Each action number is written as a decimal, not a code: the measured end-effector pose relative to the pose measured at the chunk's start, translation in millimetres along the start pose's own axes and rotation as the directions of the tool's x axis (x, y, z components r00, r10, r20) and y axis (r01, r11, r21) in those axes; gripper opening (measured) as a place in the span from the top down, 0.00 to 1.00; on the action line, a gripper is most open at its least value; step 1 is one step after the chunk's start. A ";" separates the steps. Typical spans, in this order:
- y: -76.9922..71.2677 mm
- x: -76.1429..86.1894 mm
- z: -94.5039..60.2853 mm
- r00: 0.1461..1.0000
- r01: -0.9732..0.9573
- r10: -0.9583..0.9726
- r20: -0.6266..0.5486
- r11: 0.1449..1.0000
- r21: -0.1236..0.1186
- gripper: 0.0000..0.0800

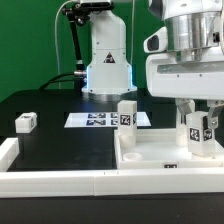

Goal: Assemble square table

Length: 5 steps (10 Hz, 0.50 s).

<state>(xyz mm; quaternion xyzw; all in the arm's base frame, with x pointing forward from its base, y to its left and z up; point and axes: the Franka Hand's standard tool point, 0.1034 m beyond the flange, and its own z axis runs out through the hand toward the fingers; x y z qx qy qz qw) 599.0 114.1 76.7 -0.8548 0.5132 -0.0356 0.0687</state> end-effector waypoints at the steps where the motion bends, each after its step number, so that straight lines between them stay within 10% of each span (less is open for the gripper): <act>1: 0.0 0.1 0.0 0.999 -0.036 0.036 0.001 0.999 0.001 0.64; 5: -2.3 -4.0 -0.2 0.982 0.189 -0.189 0.000 0.982 0.002 0.24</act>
Offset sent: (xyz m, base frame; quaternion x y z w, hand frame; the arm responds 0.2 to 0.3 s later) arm 0.0018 0.0016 0.0049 -0.0081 -0.0049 -0.0814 0.9966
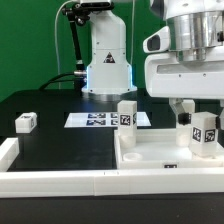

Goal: Assemble square table

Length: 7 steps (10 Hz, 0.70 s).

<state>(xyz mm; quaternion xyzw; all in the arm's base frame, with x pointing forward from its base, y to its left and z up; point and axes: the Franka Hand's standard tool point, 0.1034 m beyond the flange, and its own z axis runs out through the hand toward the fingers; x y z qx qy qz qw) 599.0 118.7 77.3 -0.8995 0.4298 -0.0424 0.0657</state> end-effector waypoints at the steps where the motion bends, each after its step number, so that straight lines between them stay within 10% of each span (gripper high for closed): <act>1: -0.8 1.1 0.0 0.992 0.129 -0.129 -0.008 0.992 0.006 0.20; 7: -1.4 5.7 -0.9 0.833 0.552 -0.552 -0.022 0.834 0.004 0.19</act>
Offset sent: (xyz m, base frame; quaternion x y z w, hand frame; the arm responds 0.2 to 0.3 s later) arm 0.0046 0.0140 0.0024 0.0037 -0.0085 -0.2120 0.9772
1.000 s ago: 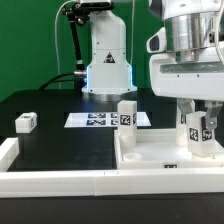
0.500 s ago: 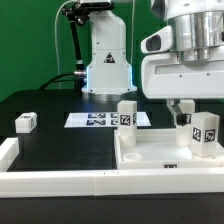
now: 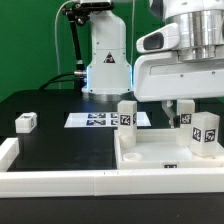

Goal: Assemble square table

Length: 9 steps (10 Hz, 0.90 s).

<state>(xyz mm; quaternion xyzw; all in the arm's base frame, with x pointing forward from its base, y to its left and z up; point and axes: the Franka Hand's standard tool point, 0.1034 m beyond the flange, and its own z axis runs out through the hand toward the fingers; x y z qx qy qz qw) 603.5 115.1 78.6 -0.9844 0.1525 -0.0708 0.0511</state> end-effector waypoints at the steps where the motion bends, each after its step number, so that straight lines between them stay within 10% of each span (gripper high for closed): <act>1: 0.1 0.0 0.0 0.997 0.073 -0.073 0.000 0.997 -0.001 0.19; 8: -9.3 -4.4 1.0 0.884 0.467 -0.467 0.009 0.883 -0.045 0.22; 9: -9.2 -4.4 1.1 0.885 0.466 -0.466 0.009 0.884 -0.045 0.45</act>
Offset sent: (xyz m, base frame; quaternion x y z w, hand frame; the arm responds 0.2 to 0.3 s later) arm 0.0041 0.0094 0.0027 -0.0622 -0.0016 -0.2424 0.9682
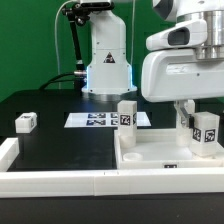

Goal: Assemble square table

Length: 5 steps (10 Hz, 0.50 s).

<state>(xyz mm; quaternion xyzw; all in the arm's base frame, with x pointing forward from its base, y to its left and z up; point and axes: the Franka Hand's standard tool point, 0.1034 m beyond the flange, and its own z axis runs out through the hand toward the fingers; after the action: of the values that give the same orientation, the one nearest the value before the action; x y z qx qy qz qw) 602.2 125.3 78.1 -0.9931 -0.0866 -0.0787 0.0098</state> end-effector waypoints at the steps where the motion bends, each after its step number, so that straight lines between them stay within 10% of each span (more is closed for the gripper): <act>1: 0.1 -0.1 0.1 1.000 0.000 0.000 0.000 1.000 0.000 0.45; 2: 2.3 -0.1 0.2 1.000 -0.003 0.003 0.000 1.000 -0.002 0.64; 5: 2.7 -0.2 0.5 1.000 -0.030 0.030 0.001 1.000 -0.001 0.64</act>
Offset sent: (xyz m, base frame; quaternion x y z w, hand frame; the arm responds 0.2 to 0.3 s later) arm 0.0000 0.0000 0.0000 0.0000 0.0000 0.0650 0.9979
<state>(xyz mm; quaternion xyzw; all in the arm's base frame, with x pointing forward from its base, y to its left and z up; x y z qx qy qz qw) 602.5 122.6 77.6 -0.9943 -0.0718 -0.0782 0.0103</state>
